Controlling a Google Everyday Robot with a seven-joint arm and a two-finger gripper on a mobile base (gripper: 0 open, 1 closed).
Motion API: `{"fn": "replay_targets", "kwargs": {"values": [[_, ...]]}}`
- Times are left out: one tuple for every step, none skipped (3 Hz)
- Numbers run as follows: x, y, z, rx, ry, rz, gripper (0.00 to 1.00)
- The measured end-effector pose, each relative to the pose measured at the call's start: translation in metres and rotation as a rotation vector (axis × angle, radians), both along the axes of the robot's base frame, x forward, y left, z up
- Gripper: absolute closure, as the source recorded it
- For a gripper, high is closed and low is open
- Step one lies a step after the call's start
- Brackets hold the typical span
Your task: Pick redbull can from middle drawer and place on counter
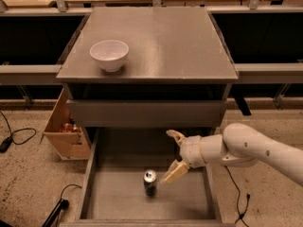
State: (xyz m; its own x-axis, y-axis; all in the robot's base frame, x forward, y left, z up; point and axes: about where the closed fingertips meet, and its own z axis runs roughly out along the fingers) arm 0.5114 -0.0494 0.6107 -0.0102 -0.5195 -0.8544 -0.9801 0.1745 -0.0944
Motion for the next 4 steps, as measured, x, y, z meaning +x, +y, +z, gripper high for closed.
{"fn": "replay_targets", "kwargs": {"values": [[0.001,0.022,-0.059,0.104,-0.019,0.002,0.0],[0.001,0.029,-0.085,0.153,-0.043,0.007,0.0],[-0.001,0.031,-0.09,0.158,-0.038,0.01,0.0],[0.002,0.034,-0.102,0.154,-0.027,0.011,0.0]]}}
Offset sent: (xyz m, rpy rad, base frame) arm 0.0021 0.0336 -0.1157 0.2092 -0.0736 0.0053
